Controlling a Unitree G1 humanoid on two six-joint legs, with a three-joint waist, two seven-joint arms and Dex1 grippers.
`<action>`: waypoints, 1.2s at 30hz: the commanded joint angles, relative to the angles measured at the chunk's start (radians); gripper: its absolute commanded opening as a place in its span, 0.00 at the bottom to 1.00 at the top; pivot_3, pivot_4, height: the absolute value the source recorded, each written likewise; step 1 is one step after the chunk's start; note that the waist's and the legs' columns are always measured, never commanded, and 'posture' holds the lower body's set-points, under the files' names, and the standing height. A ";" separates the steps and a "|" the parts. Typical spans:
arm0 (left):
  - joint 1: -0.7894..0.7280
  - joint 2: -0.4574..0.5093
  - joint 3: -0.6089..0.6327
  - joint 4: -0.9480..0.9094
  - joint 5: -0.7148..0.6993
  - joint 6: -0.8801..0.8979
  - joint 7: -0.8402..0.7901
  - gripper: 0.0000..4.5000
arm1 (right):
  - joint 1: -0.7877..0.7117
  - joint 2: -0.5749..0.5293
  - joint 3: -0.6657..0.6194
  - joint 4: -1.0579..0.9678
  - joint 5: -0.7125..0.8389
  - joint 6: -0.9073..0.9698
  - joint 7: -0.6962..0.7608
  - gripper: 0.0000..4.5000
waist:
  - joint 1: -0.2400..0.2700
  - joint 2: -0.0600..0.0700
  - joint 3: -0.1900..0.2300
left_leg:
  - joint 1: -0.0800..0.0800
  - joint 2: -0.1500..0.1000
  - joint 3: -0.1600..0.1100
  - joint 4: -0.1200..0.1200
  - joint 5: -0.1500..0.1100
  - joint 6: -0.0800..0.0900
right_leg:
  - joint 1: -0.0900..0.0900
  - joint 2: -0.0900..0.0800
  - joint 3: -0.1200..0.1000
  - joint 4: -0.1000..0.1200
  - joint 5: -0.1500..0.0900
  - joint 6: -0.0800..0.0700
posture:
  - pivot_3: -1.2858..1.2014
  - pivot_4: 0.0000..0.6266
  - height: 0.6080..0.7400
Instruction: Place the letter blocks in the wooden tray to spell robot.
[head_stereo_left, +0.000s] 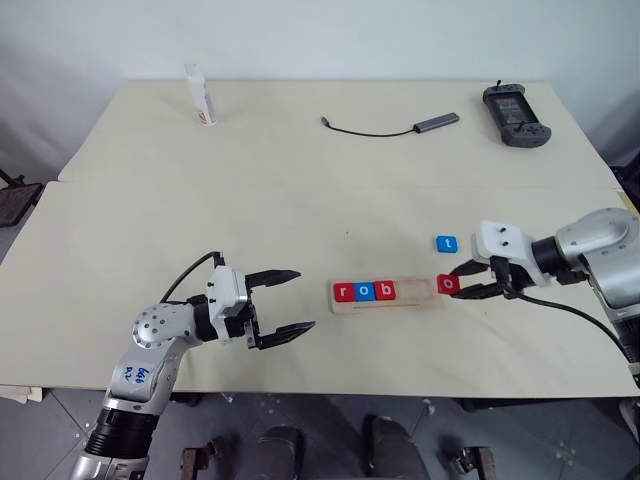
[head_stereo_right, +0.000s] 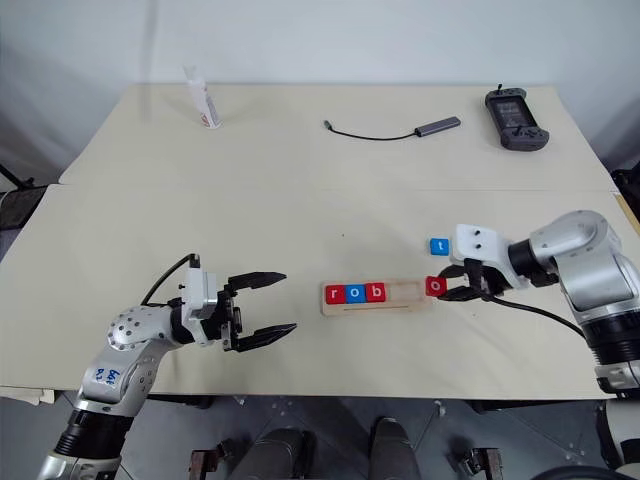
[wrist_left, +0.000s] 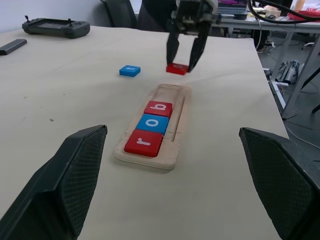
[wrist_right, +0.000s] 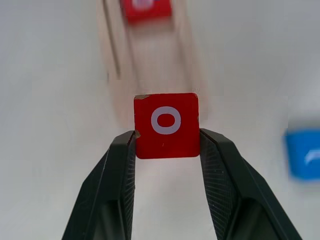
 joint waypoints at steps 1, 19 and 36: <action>-0.002 -0.005 -0.001 -0.034 -0.002 -0.013 0.009 1.00 | -0.029 0.039 0.038 -0.045 -0.014 0.059 -0.009 0.32 | 0.000 0.000 0.000 | 0.000 0.000 0.000 0.000 0.000 0.000 | 0.000 0.000 0.000 0.000 0.000 0.000 | 0.52 0.24 1.00; 0.015 -0.009 -0.001 -0.048 0.000 -0.017 0.034 1.00 | -0.062 0.108 0.069 -0.083 -0.016 0.101 -0.031 0.93 | 0.007 0.000 0.000 | -0.001 -0.001 0.000 0.000 0.000 0.000 | -0.001 0.000 0.000 0.001 0.000 0.000 | 0.52 0.24 1.00; 0.001 -0.012 -0.006 -0.026 0.001 -0.025 0.024 1.00 | 0.059 0.029 -0.004 -0.098 0.009 0.138 -0.074 0.23 | 0.003 0.000 0.000 | -0.001 0.000 0.000 0.000 0.000 0.000 | -0.001 0.000 0.000 0.001 0.000 0.000 | 0.52 0.24 1.00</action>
